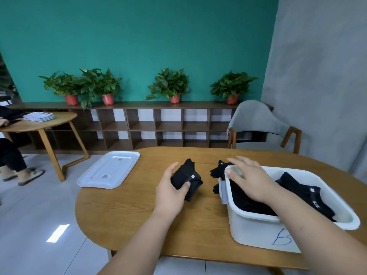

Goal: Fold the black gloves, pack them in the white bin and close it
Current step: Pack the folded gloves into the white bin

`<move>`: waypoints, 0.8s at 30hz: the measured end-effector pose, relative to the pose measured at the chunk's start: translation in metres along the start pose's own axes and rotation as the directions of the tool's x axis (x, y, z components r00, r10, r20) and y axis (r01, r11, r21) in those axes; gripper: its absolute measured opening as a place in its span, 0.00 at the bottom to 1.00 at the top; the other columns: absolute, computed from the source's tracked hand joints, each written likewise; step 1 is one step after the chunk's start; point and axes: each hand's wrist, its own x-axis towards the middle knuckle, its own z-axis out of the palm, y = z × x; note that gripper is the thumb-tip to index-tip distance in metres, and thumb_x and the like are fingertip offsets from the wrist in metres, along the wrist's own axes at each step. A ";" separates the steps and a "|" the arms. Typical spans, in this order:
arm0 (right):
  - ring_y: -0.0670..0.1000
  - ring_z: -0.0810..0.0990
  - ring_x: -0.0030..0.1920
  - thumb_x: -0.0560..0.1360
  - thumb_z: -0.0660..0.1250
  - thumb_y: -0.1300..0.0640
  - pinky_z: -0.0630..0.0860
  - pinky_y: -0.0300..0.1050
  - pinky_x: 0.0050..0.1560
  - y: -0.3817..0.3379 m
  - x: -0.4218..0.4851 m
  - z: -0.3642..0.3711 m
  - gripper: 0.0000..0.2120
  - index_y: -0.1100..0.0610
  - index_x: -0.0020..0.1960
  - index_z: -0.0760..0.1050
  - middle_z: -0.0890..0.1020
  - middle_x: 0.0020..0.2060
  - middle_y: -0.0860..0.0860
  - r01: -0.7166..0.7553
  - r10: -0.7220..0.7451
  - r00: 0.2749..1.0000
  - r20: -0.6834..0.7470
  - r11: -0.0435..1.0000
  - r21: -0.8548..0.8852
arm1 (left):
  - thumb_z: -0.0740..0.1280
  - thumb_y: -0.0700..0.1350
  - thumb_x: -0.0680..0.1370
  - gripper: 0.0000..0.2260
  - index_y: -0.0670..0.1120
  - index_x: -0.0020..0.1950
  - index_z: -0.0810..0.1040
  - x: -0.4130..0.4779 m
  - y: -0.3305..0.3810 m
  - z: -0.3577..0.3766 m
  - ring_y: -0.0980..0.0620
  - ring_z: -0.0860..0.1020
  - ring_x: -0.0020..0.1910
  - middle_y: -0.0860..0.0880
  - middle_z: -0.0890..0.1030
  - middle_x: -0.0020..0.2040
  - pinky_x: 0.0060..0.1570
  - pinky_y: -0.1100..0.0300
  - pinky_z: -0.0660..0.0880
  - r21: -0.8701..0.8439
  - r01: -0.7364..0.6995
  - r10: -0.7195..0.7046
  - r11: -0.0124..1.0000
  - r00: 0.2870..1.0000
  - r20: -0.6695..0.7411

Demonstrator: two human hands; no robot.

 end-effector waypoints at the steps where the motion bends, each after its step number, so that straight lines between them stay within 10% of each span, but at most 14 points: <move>1: 0.52 0.57 0.81 0.80 0.51 0.30 0.55 0.53 0.81 -0.002 -0.001 -0.003 0.32 0.39 0.81 0.62 0.63 0.81 0.46 0.022 -0.021 0.999 -0.037 1.000 0.007 | 0.77 0.41 0.78 0.32 0.66 0.75 0.70 -0.001 0.011 0.000 0.61 0.81 0.59 0.58 0.81 0.62 0.53 0.71 0.78 -0.045 -0.023 0.023 0.999 1.000 -0.005; 12: 0.36 0.79 0.61 0.85 0.57 0.40 0.74 0.44 0.67 -0.056 -0.018 -0.017 0.16 0.40 0.69 0.75 0.83 0.59 0.35 0.124 -0.074 0.992 -0.104 0.769 0.627 | 0.77 0.40 0.77 0.29 0.62 0.72 0.74 -0.017 0.094 0.032 0.60 0.81 0.61 0.61 0.81 0.62 0.59 0.58 0.82 -0.280 -0.197 0.211 0.940 0.977 0.019; 21: 0.39 0.83 0.49 0.85 0.65 0.52 0.76 0.31 0.45 -0.027 -0.030 -0.049 0.12 0.40 0.66 0.79 0.83 0.48 0.41 0.131 0.163 0.928 -0.336 0.701 0.701 | 0.70 0.41 0.83 0.24 0.57 0.77 0.70 -0.023 0.109 0.052 0.56 0.85 0.55 0.56 0.80 0.65 0.55 0.62 0.81 -0.355 -0.120 0.196 0.927 0.963 0.185; 24: 0.40 0.82 0.55 0.84 0.67 0.50 0.77 0.36 0.51 -0.005 -0.037 -0.068 0.10 0.41 0.64 0.80 0.84 0.53 0.42 0.104 0.245 0.889 -0.388 0.715 0.691 | 0.67 0.43 0.85 0.22 0.58 0.77 0.70 -0.016 0.099 0.058 0.63 0.81 0.58 0.60 0.81 0.63 0.62 0.62 0.78 -0.242 -0.122 0.170 0.963 0.968 0.186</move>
